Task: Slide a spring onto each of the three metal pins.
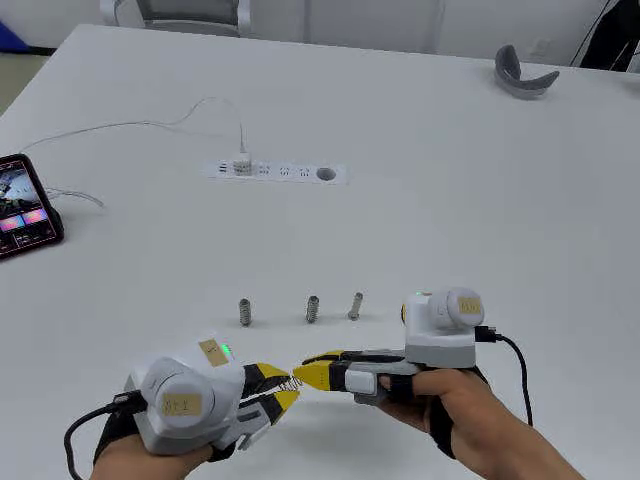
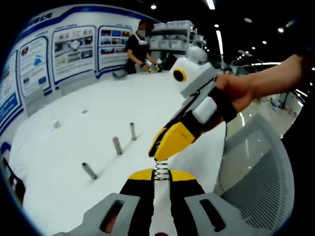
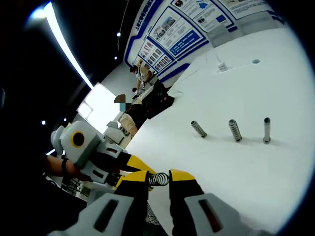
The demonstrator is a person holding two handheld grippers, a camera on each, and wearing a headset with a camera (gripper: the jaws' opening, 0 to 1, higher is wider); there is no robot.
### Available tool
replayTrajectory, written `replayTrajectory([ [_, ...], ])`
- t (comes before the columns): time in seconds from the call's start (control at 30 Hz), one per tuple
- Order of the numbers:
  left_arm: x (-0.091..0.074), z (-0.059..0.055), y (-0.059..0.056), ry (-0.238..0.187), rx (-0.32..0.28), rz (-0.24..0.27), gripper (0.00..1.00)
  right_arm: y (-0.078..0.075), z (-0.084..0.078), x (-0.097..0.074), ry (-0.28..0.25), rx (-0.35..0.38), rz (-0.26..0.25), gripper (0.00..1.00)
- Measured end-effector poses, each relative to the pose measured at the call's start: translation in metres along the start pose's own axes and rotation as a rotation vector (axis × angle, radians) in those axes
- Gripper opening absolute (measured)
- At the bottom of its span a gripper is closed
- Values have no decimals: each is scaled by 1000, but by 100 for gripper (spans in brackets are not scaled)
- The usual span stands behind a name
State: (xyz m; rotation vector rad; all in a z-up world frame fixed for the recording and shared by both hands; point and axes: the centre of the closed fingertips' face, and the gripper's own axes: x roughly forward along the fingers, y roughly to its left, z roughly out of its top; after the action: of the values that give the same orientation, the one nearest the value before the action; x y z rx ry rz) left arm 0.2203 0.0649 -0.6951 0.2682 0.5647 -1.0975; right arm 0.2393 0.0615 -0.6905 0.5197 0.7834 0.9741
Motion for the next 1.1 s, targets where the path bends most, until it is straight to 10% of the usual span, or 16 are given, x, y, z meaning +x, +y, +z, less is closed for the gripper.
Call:
replayTrajectory([
  [0.53, 0, 0, 5, 4, 11, -7, 10, 14, 12, 2, 6, -26, 36, 13],
  [1.1, 1, 5, 9, -22, -10, -37, 10, 26, 15, 7, 222, -319, 16, 12],
])
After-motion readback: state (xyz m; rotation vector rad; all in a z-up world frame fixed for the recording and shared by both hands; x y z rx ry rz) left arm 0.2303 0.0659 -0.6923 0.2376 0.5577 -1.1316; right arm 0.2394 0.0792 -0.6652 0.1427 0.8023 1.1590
